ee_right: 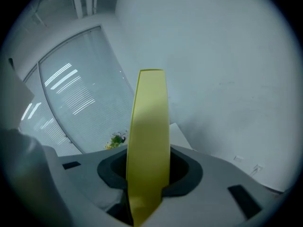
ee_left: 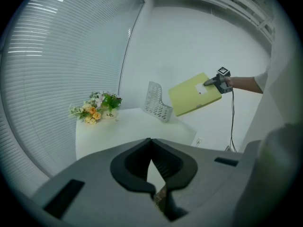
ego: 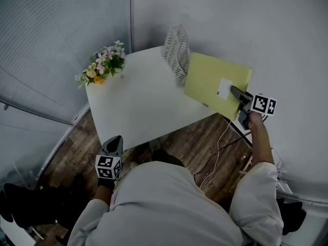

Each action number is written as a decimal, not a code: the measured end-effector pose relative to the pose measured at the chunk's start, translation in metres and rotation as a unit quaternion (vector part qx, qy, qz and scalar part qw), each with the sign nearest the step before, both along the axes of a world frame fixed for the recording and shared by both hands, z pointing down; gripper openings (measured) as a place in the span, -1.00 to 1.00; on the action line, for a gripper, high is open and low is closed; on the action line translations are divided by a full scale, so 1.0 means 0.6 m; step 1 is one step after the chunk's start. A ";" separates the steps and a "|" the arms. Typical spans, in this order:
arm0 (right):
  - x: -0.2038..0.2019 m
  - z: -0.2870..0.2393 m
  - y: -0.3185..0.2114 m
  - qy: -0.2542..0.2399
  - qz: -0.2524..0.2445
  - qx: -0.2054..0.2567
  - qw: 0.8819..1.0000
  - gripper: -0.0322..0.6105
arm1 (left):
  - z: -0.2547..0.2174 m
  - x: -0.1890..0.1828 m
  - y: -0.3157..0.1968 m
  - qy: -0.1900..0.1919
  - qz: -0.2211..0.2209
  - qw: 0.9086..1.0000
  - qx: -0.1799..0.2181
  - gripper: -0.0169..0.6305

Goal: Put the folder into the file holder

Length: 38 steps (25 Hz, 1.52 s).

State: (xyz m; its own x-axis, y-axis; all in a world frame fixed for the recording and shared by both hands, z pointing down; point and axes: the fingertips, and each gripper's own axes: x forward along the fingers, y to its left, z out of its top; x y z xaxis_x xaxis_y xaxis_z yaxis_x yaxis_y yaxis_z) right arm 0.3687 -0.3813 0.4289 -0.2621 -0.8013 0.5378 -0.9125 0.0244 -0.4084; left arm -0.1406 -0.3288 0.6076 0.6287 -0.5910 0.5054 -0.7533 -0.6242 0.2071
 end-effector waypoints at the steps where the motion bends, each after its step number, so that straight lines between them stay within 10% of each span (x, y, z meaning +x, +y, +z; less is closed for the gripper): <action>1: 0.003 -0.008 -0.010 0.011 -0.006 -0.002 1.000 -0.43 | 0.000 0.000 0.000 0.001 -0.001 1.000 -0.001 -0.92; 38: -0.088 -0.082 -0.337 0.219 -0.159 -0.109 0.956 -0.42 | 0.053 -0.057 -0.028 0.037 -0.108 0.993 -0.040 -0.92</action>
State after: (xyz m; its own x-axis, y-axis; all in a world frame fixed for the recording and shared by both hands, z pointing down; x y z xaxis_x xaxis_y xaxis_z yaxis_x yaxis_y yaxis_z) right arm 0.3157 -0.5836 0.3795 -0.1847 -0.5754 0.7968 -0.9579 0.2867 -0.0150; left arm -0.1748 -0.3458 0.6394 0.5283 -0.6764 0.5131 -0.8490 -0.4289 0.3088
